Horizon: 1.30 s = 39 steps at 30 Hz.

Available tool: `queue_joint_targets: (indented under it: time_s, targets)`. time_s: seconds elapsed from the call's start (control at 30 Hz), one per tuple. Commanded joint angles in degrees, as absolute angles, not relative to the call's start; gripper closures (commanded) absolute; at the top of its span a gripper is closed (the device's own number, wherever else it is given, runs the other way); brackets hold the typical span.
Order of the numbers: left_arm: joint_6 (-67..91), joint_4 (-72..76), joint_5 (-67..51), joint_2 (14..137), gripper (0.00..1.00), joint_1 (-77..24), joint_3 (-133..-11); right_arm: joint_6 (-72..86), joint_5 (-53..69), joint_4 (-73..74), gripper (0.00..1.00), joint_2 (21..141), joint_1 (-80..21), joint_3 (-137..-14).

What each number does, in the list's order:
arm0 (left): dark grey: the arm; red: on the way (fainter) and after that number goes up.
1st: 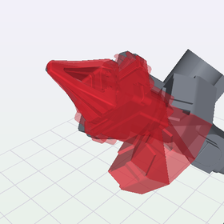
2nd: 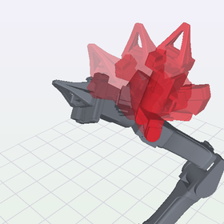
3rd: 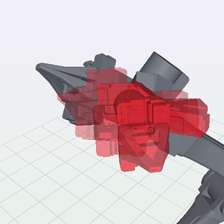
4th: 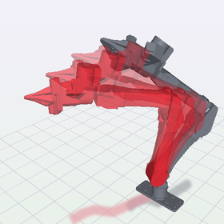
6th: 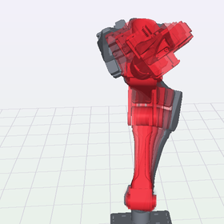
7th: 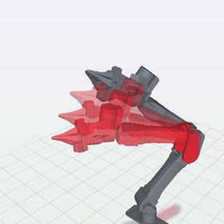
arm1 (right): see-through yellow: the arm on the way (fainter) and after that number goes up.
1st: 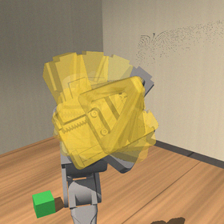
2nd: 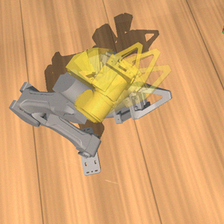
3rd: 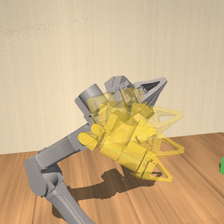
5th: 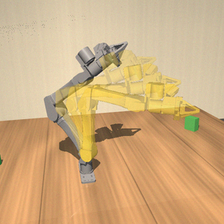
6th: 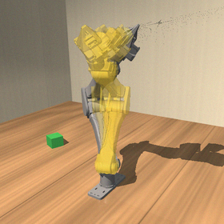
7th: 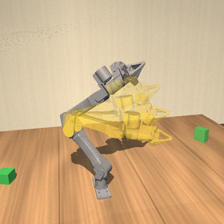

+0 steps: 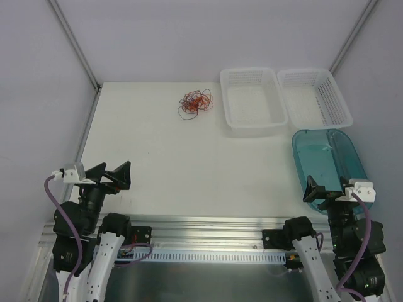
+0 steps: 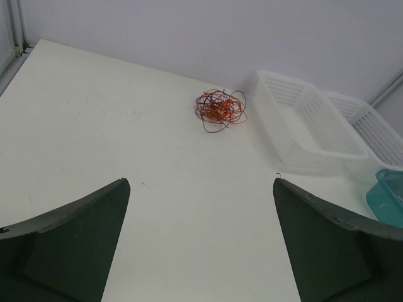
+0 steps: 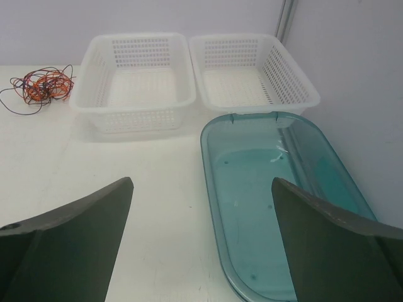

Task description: Untangle the cables

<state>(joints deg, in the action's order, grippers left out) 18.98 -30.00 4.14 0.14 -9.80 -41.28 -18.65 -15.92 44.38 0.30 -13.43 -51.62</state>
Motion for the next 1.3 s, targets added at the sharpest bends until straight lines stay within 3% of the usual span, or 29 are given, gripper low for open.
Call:
queue_joint_targets:
  time_s: [0.0,0.27,0.43,0.77,0.97,1.27]
  targets:
    - [20.3,-29.09,3.08,-6.33,0.01,-10.11,-41.13,-18.46,-15.03,42.71,0.03,-10.63,-13.71,-51.85]
    - [23.02,-29.09,0.26,-2.64,0.01,-10.11,-39.03,-14.68,-11.69,43.07,0.03,-10.2,-13.71,-48.96]
    - [26.18,-28.56,-4.82,7.45,0.01,-10.11,-38.23,-10.29,-7.31,44.99,0.03,-4.5,-13.71,-47.64]
    - [33.57,-24.62,-11.23,41.78,0.01,-10.11,-42.36,-5.46,-1.59,44.3,0.03,8.26,-13.8,-46.5]
    - [38.75,-9.86,-13.98,61.39,0.01,-10.72,-47.1,-2.9,3.51,44.12,0.03,13.09,-13.62,-45.44]
    - [45.44,-3.6,-8.7,99.6,0.01,-12.83,-73.27,-0.09,8.08,42.45,0.03,12.92,-13.71,-43.16]
